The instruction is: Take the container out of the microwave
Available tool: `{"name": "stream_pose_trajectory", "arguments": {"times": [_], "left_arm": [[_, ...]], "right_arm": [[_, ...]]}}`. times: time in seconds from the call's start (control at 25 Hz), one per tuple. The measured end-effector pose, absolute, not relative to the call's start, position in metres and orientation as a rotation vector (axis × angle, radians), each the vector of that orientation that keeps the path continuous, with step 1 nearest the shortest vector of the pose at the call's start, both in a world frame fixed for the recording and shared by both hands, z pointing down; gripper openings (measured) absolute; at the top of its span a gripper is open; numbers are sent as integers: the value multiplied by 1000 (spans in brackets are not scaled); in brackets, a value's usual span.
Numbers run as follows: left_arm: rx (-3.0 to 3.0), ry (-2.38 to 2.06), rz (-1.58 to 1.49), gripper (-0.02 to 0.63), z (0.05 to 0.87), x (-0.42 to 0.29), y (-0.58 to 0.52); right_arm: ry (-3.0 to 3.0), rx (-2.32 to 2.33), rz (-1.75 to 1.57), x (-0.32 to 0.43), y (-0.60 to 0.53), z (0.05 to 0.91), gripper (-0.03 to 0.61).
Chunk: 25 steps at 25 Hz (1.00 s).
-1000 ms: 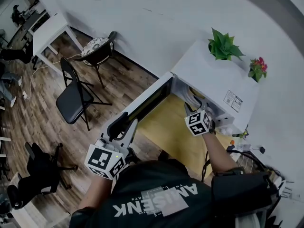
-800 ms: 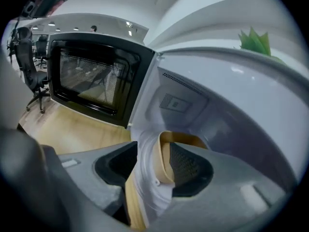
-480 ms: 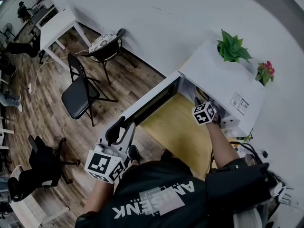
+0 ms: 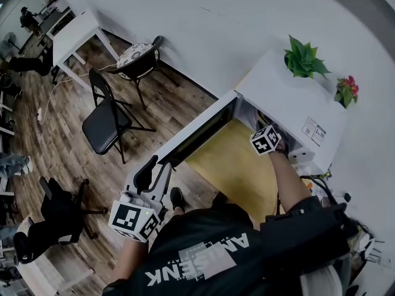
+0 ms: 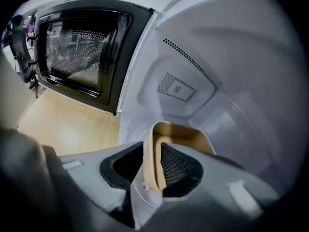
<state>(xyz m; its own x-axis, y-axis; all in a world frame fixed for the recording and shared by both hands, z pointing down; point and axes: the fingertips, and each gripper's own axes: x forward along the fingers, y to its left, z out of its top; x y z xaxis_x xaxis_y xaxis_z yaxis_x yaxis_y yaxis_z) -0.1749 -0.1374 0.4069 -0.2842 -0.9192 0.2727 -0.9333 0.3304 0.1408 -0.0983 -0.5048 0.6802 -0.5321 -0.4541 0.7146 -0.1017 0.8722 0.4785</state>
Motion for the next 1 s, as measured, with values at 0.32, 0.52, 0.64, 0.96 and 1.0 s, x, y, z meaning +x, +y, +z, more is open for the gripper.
{"name": "stream_pose_trajectory", "arguments": {"times": [0.32, 0.52, 0.64, 0.96, 1.0], "left_arm": [[1704, -2260, 75, 120, 404, -180, -134], [1755, -2221, 65, 120, 404, -187, -135], [1808, -2188, 50, 120, 401, -192, -138], [1962, -2092, 49, 120, 397, -197, -145], [1978, -2080, 47, 120, 397, -199, -144]], "right_arm": [[-2098, 408, -467, -93, -500, 674, 32], [-2165, 380, -375, -94, -467, 656, 28], [-2210, 374, -317, -94, -442, 639, 28], [-2263, 335, -239, -86, -378, 606, 28], [-2265, 326, -232, -86, -369, 603, 28]]}}
